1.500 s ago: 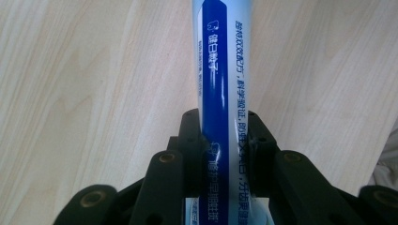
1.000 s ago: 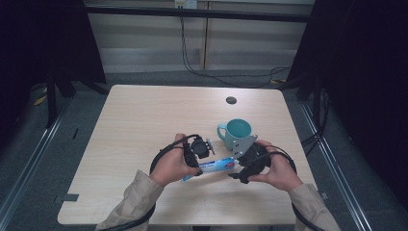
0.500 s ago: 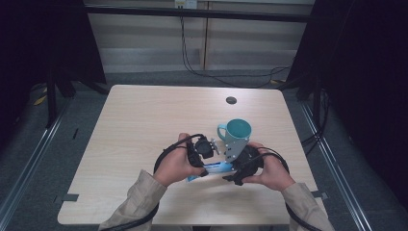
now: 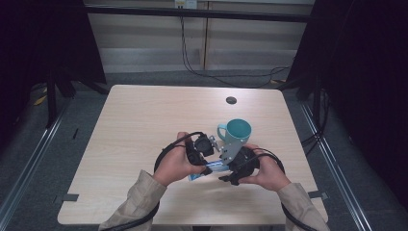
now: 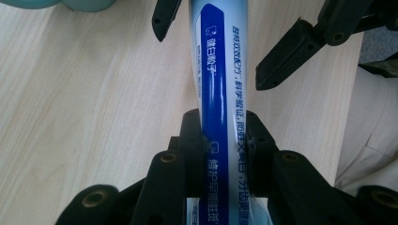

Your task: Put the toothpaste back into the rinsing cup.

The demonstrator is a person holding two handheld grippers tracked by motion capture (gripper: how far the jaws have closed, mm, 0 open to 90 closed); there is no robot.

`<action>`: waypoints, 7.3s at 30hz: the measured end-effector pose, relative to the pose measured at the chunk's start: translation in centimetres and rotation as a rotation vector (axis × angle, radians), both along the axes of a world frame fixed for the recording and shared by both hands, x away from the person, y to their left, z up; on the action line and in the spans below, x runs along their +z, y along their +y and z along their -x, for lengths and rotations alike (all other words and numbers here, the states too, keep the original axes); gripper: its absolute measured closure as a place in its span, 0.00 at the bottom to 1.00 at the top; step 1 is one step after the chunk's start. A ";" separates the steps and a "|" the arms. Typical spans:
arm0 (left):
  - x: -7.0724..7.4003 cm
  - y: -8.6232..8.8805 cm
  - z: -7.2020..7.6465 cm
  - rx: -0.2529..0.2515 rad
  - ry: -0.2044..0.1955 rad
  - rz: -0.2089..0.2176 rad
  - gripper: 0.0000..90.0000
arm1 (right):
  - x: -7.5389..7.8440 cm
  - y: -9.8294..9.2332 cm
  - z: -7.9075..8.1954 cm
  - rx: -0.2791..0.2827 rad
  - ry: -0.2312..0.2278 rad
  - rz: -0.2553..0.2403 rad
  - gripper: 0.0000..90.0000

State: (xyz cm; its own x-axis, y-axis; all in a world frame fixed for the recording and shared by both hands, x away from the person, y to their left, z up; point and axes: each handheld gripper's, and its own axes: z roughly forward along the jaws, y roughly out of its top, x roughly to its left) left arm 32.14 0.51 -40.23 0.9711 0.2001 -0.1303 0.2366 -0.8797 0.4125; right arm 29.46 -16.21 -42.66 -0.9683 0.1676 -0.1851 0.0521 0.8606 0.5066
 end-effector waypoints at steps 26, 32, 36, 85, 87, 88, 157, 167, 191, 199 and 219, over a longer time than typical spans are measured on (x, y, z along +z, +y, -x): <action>0.3 0.3 -0.3 -0.031 -0.104 0.133 0.47 | 0.3 -0.5 -0.6 -0.001 0.052 0.023 0.80; 0.5 1.3 -0.4 -0.013 -0.146 0.174 0.33 | 0.6 -1.4 -0.7 -0.030 0.053 0.020 0.81; 0.9 2.2 -0.5 0.023 -0.160 0.192 0.28 | 1.0 -2.0 -1.0 -0.052 0.039 0.022 0.81; -0.1 4.7 -1.1 0.136 -0.130 0.307 0.29 | 1.4 -5.3 -2.0 -0.218 0.103 -0.323 0.80; -0.2 4.7 -1.1 0.143 -0.128 0.314 0.29 | 1.3 -5.4 -2.0 -0.228 0.104 -0.347 0.80; -0.3 4.8 -1.1 0.145 -0.130 0.316 0.29 | 1.3 -5.4 -2.0 -0.228 0.104 -0.347 0.80; 2.4 4.9 -2.2 0.176 -0.057 0.639 0.54 | 0.5 -2.9 -2.1 -0.204 0.137 -0.536 0.80; 3.0 4.9 -1.8 0.178 -0.051 0.612 0.70 | 0.5 -2.7 -2.0 -0.187 0.139 -0.535 0.78; 4.1 4.1 -1.1 0.180 -0.088 0.577 0.84 | 1.4 -2.8 -1.9 -0.208 0.130 -0.568 0.48; 4.1 4.0 -1.1 0.174 -0.089 0.567 0.84 | 2.0 -2.8 -2.1 -0.208 0.133 -0.570 0.44; 3.9 3.4 -1.1 0.156 -0.093 0.552 0.84 | 2.8 -2.3 -2.4 -0.185 0.122 -0.552 0.54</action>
